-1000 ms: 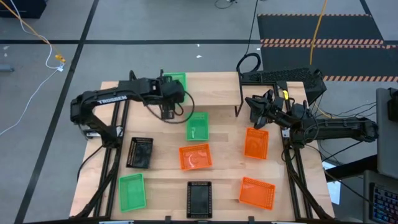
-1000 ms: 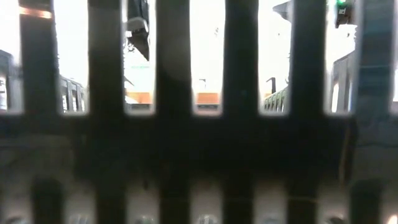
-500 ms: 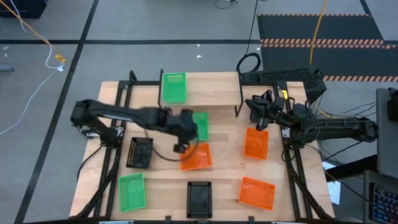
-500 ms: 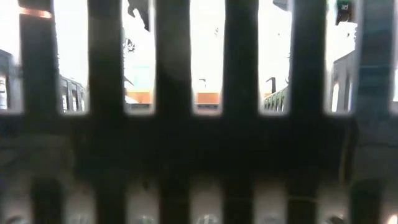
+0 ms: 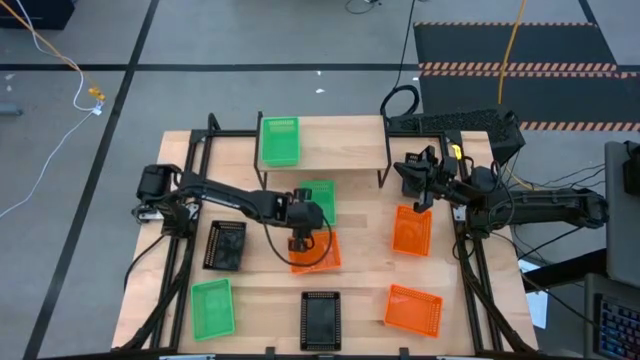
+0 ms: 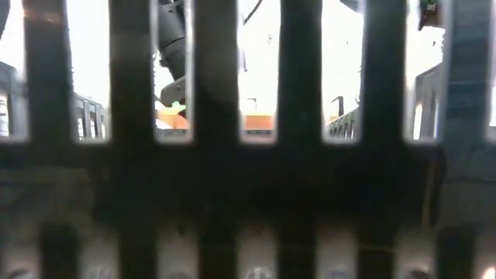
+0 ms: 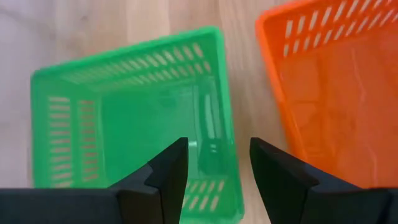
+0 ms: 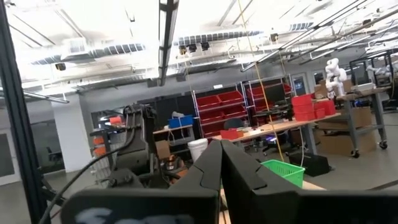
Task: Stack baskets on shelf by color
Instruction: Stack the top green bin on top of the green bin on the shelf
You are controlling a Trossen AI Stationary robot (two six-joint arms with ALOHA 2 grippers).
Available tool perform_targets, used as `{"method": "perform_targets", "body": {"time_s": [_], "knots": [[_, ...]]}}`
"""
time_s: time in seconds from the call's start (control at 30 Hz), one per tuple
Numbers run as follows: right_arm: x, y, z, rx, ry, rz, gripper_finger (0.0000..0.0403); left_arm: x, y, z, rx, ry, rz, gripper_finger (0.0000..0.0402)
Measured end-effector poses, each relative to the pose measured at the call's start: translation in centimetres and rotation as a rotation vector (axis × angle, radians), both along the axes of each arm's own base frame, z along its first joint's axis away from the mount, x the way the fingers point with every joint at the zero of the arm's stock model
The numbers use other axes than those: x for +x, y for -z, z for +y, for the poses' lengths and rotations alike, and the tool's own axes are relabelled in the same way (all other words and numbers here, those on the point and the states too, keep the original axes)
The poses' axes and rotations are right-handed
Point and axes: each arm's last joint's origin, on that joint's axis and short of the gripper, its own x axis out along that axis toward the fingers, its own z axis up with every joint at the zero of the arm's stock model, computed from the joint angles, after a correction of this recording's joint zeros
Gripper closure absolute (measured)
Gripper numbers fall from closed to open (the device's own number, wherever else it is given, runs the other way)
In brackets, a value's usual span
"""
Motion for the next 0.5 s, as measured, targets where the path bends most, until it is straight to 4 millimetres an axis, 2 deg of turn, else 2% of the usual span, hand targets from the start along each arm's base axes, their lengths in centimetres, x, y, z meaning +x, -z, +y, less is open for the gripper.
{"method": "perform_targets", "body": {"time_s": [0.2, 0.37, 0.5], "knots": [[0.0, 0.0, 0.0, -0.008, 0.005, 0.005, 0.0403, 0.7, 0.7, -0.1, -0.037, 0.022, -0.016, 0.0229], [0.0, 0.0, 0.0, -0.010, 0.006, 0.005, 0.0403, 0.9, 2.8, 0.3, -0.031, 0.012, 0.063, 0.0230], [0.0, 0.0, 0.0, -0.010, 0.006, 0.001, 0.0403, 0.9, 3.3, 0.3, -0.030, 0.010, 0.083, 0.0260]]}}
